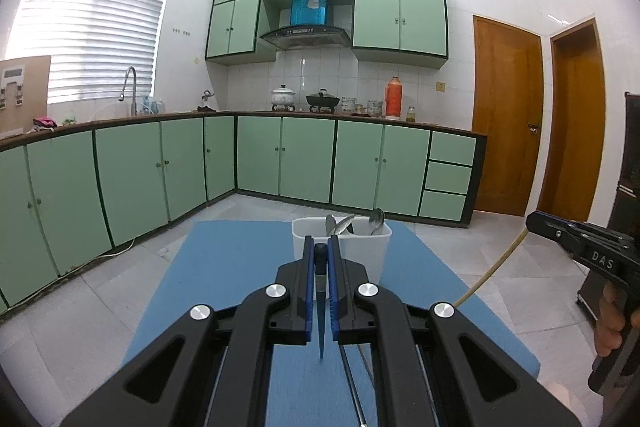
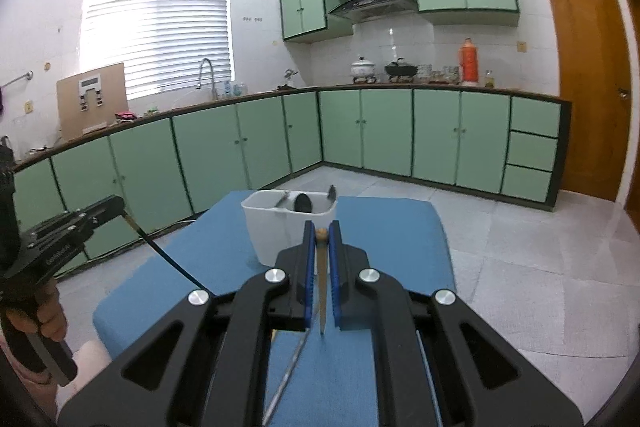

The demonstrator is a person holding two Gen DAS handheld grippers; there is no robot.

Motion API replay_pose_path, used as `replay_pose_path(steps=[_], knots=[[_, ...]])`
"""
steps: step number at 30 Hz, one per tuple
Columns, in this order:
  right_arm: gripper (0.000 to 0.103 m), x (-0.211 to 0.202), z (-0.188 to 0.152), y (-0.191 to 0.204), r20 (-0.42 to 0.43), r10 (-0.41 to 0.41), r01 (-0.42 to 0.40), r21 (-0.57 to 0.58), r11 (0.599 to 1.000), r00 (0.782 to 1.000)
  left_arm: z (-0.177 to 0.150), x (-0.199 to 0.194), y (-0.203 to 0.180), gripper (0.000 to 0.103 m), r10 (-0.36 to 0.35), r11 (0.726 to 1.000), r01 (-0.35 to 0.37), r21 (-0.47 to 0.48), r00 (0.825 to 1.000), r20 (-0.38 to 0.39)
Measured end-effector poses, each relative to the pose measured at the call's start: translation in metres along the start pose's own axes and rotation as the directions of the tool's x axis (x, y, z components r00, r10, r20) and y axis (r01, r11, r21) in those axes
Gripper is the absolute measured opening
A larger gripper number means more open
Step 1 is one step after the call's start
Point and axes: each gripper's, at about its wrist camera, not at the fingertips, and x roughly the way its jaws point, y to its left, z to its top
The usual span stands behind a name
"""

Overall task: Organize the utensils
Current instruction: 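Lift both chopsticks over the white caddy and open both tools to drop them in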

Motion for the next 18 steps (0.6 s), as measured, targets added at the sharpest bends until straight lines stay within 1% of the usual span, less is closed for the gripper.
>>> replay_pose_path(steps=[3,7,10,14,18], knots=[[0.006,0.003,0.008,0.001,0.0,-0.008,0.008,-0.013,1.0,1.0,0.007,0.001,0.001,0.006,-0.004,1.0,0.004,0.0,1.0,0.005],[0.006,0.007,0.017,0.004,-0.003,0.004,-0.004,-0.021,1.0,1.0,0.015,0.002,0.005,0.006,-0.008,1.0,0.008,0.0,1.0,0.017],[0.006,0.006,0.029,0.006,0.017,0.007,-0.006,-0.034,0.999,1.0,0.022,0.003,0.008,0.006,-0.012,1.0,0.012,-0.007,0.999,0.035],[0.006,0.001,0.053,0.007,0.058,0.034,-0.031,-0.042,0.999,0.998,0.04,0.002,0.01,0.006,-0.015,1.0,0.016,-0.008,0.996,0.084],[0.006,0.0,0.08,0.011,0.105,0.032,-0.025,-0.062,0.998,0.994,0.068,0.001,0.012,0.006,-0.026,1.0,0.028,-0.012,0.988,0.154]])
